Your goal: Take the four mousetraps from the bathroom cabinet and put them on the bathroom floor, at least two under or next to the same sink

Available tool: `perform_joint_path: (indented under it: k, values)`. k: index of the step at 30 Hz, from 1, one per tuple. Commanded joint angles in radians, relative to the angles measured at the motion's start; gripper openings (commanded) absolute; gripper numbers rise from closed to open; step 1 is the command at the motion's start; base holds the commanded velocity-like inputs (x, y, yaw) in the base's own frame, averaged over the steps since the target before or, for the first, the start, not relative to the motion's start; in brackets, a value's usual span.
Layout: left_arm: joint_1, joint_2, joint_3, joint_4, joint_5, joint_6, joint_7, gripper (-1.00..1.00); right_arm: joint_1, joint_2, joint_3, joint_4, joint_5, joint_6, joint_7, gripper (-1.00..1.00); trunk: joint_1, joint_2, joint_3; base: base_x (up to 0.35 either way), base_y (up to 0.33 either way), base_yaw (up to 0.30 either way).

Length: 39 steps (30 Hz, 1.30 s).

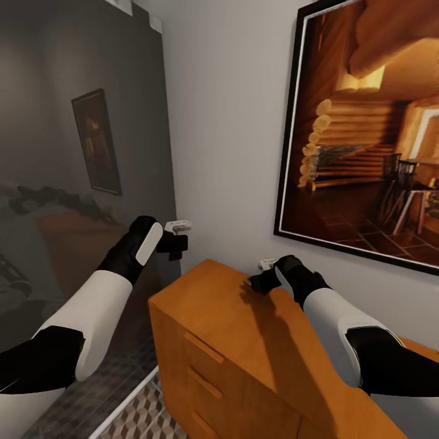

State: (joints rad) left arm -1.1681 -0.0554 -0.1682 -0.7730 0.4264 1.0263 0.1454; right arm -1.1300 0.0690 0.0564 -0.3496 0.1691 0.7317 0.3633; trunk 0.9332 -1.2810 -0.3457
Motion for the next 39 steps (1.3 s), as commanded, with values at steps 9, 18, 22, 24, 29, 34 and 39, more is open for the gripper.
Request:
perform_joint_path:
  k: [9, 18, 22, 24, 29, 34, 39]
  values:
    - [-0.001, -0.002, -0.002, 0.004, 0.005, 0.003, 0.007, -1.00, -0.001, -0.003, 0.003, -0.002, 0.011, 0.003, 0.008, -1.00, 0.000, -0.001, -0.001, -0.248, 0.000, 0.000]
    - [-0.001, -0.003, -0.003, 0.004, 0.004, 0.003, 0.008, -1.00, -0.001, -0.003, 0.003, -0.002, 0.011, 0.003, 0.008, -1.00, 0.000, -0.001, -0.001, -0.042, 0.000, 0.000]
    - [-0.001, -0.003, -0.003, 0.005, 0.004, 0.003, 0.008, -1.00, -0.001, -0.004, 0.003, -0.002, 0.012, 0.003, 0.007, -1.00, 0.000, -0.001, -0.001, -0.004, 0.000, 0.000]
    - [-0.001, -0.003, -0.004, 0.005, 0.004, 0.003, 0.008, -1.00, -0.001, -0.004, 0.003, -0.002, 0.013, 0.003, 0.007, -1.00, 0.000, -0.001, -0.001, -0.002, 0.000, 0.000]
    - [-0.001, -0.003, -0.004, 0.007, 0.005, 0.003, 0.008, -1.00, -0.001, -0.005, 0.003, -0.002, 0.013, 0.003, 0.006, -1.00, 0.000, -0.001, -0.001, 0.000, 0.000, 0.000]
    - [-0.001, -0.002, -0.004, 0.012, 0.007, 0.003, 0.010, -1.00, -0.001, -0.004, 0.003, -0.002, 0.014, 0.003, 0.006, -1.00, 0.000, -0.001, -0.001, 0.000, 0.000, 0.000]
    - [-0.007, 0.004, -0.009, 0.020, 0.010, -0.004, 0.015, -1.00, -0.006, 0.002, 0.000, -0.007, 0.012, 0.002, 0.005, -1.00, 0.000, -0.001, -0.001, 0.000, 0.000, 0.000]
